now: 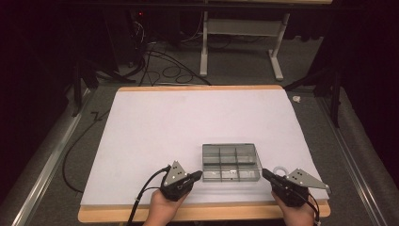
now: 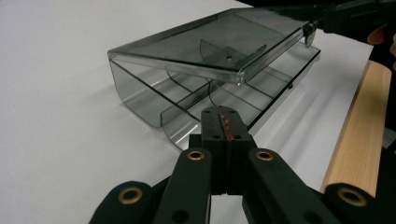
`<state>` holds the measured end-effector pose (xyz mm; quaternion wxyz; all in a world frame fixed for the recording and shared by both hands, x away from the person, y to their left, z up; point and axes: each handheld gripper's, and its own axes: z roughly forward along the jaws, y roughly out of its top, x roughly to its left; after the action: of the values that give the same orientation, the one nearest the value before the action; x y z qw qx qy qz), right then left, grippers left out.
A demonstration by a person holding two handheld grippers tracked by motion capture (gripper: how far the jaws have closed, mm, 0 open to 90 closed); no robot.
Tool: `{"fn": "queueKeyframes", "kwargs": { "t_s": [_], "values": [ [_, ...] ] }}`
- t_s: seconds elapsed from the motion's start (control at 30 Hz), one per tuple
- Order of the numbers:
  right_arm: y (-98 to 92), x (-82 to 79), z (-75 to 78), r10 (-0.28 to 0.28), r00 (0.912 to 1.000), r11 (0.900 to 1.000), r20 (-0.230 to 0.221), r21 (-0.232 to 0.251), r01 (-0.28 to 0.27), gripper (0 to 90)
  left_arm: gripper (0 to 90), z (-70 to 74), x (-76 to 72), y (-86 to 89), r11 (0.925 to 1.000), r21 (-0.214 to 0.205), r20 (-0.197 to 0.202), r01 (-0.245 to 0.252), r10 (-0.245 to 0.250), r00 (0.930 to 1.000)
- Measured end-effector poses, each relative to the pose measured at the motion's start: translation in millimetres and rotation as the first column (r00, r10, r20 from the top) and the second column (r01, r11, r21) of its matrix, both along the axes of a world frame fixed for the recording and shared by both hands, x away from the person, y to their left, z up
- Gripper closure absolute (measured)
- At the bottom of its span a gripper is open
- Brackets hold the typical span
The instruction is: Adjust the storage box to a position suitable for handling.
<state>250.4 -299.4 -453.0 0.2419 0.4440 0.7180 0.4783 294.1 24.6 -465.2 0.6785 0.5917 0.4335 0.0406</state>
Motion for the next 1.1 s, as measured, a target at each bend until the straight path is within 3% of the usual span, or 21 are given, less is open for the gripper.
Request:
{"fn": "queueKeyframes", "kwargs": {
  "t_s": [0.33,0.67,1.1],
  "values": [
    [-0.2,0.7,-1.2,0.006,1.0,1.0,-0.002,0.002,-0.006,90.0,90.0,6.8,7.6,-12.3,0.9999,-0.014,0.012,0.006,-0.005,0.9999],
    [2.7,0.0,-10.6,0.022,0.9992,0.9996,-0.035,-0.019,-0.023,90.0,90.0,12.0,15.7,-15.6,0.9998,-0.017,0.02,-0.012,0.012,0.9997],
    [2.4,-0.3,-12.6,0.021,0.9992,0.9997,-0.034,-0.013,-0.022,90.0,90.0,19.1,45.9,-19.4,0.9977,-0.027,0.041,-0.062,0.063,0.9972]
  ]
}}
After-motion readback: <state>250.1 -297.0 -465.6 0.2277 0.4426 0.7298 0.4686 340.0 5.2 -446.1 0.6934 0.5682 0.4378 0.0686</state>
